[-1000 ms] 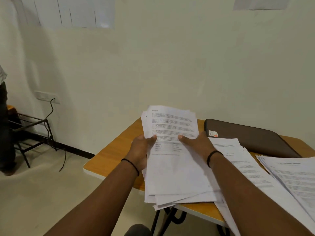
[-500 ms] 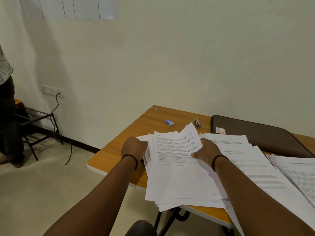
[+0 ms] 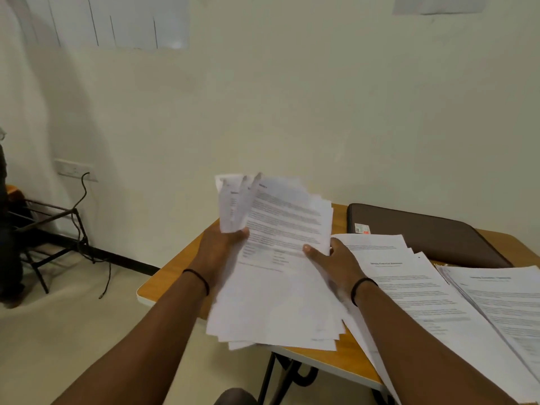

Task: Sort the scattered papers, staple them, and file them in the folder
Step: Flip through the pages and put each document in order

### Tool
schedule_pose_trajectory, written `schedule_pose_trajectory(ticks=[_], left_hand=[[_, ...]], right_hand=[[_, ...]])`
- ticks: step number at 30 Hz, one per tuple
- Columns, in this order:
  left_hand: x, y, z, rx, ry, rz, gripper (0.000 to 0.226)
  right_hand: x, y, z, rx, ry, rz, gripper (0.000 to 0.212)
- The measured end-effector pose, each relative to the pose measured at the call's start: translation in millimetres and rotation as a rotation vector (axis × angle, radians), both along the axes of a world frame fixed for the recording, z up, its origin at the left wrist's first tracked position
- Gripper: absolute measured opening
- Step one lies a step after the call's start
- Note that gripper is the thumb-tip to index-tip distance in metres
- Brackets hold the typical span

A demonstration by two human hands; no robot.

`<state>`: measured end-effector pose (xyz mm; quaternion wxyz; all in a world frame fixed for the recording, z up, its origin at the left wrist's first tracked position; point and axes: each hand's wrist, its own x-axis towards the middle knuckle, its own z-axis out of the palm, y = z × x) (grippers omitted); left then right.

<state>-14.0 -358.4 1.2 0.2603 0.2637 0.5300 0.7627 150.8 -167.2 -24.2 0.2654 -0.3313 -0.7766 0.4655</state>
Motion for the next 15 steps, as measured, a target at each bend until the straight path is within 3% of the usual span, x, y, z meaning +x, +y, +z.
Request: schedule_pose_trajectory(ticks=[2,7,12,15], left_hand=[[-10,-11,17,0.033,0.109,0.067,0.029],[-14,-16,49,0.02,0.236,0.014,0.021],[-5,-11,79,0.06,0.326,-0.046,0.043],[-4,-12,101,0.128,0.364,-0.029,0.041]], right_hand=[[2,-3,6,-0.079,0.035,0.055,0.049],[-2,-16,30,-0.232,0.373,0.237,0.058],[-11,-39,87,-0.085,0.627,0.195,0.038],[-6,-39,115,0.026,0.685,0.149,0.035]])
